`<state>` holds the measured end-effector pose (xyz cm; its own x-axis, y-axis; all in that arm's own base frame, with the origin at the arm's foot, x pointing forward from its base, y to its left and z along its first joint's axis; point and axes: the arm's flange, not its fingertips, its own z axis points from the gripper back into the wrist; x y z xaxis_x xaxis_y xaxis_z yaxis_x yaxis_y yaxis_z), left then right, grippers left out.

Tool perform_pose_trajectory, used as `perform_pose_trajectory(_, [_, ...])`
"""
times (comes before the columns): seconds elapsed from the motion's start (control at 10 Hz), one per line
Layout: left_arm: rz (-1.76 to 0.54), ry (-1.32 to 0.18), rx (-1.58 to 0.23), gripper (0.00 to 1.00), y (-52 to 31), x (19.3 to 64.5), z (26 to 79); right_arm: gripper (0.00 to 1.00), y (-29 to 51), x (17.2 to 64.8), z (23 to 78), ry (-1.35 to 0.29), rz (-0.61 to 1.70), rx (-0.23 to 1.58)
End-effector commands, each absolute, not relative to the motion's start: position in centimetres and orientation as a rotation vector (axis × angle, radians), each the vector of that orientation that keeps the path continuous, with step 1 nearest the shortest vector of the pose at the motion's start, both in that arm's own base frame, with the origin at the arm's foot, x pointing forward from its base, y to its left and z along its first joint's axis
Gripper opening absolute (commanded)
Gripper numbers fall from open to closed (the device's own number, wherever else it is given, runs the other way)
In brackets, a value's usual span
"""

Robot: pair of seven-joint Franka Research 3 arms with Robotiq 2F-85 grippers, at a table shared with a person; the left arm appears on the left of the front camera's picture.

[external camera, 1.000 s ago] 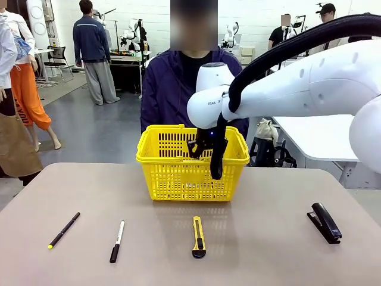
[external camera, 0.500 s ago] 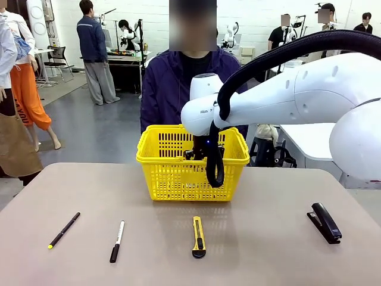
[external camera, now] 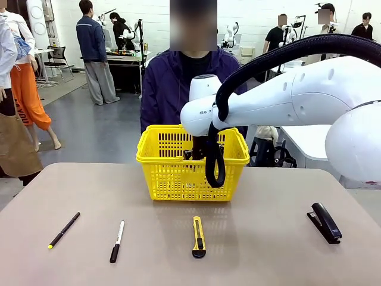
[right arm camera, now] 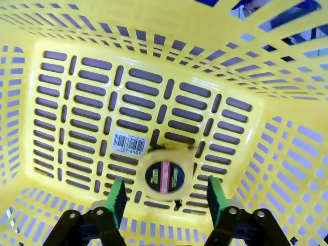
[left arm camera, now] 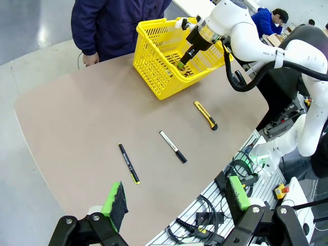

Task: Place the items the person wants into the basket.
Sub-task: Pick up the item the person points to and place it in the Market Basket.

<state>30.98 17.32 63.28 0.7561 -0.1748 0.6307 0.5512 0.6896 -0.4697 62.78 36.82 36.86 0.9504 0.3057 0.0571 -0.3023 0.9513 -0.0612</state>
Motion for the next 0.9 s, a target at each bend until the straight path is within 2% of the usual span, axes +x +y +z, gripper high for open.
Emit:
perform_pose_trajectory(0.0, [-0.434, -0.598, -0.708, 1.00, 17.3, 31.1, 63.4, 1.00, 36.6, 63.2, 36.8, -0.082, 0.331, -0.043])
perform_pose_trajectory(0.5, [-0.434, -0.598, -0.708, 1.00, 17.3, 31.1, 63.4, 1.00, 36.2, 62.4, 38.1, -0.109, 0.346, -0.031])
perform_pose_trajectory(0.8, [-0.434, -0.598, -0.708, 1.00, 17.3, 31.1, 63.4, 1.00, 34.6, 59.2, 43.0, -0.143, 0.316, -0.039])
